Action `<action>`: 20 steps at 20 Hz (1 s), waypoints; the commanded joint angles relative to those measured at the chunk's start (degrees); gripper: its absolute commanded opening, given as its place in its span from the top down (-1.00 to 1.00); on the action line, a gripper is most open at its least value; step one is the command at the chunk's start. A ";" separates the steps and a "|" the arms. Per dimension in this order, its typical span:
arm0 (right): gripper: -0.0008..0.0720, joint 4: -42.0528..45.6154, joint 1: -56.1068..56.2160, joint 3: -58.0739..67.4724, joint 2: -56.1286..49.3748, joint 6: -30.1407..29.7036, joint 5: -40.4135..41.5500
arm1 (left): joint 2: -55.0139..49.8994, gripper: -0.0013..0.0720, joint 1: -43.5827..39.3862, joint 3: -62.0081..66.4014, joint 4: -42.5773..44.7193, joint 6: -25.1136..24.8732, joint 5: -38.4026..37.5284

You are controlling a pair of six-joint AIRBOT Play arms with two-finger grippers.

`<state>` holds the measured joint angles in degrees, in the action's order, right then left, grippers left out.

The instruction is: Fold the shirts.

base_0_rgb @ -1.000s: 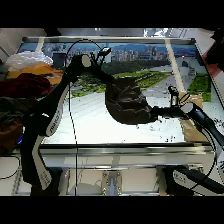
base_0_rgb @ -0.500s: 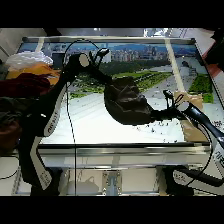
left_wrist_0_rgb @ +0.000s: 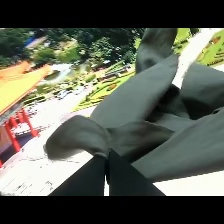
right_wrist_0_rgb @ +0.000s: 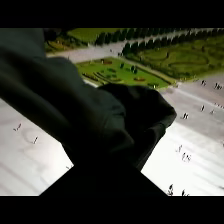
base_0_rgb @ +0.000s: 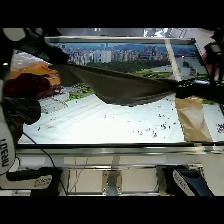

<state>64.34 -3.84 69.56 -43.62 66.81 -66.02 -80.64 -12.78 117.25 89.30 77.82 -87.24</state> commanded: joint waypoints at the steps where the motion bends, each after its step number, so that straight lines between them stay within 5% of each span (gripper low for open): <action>1: 0.92 1.03 0.00 11.45 9.60 1.84 -1.95 | 13.90 0.93 2.47 -0.02 5.44 3.23 -2.58; 7: 0.92 0.24 0.00 15.13 7.45 2.78 0.63 | 19.15 0.93 2.56 -2.12 7.32 6.64 3.91; 13: 0.91 -3.30 0.02 6.29 -13.57 2.89 -2.84 | -1.16 0.93 2.58 -13.77 13.70 2.29 7.48; 19: 0.91 -7.58 2.23 -7.04 -35.95 2.56 23.06 | -24.63 0.89 2.01 -13.77 13.75 3.89 30.67; 20: 0.82 -9.46 2.51 -7.04 -38.32 2.58 28.44 | -25.92 0.54 1.88 -13.77 13.75 6.49 36.06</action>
<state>58.50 -2.26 65.43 -73.30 69.49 -51.94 -99.26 -10.61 103.83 103.18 81.10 -65.19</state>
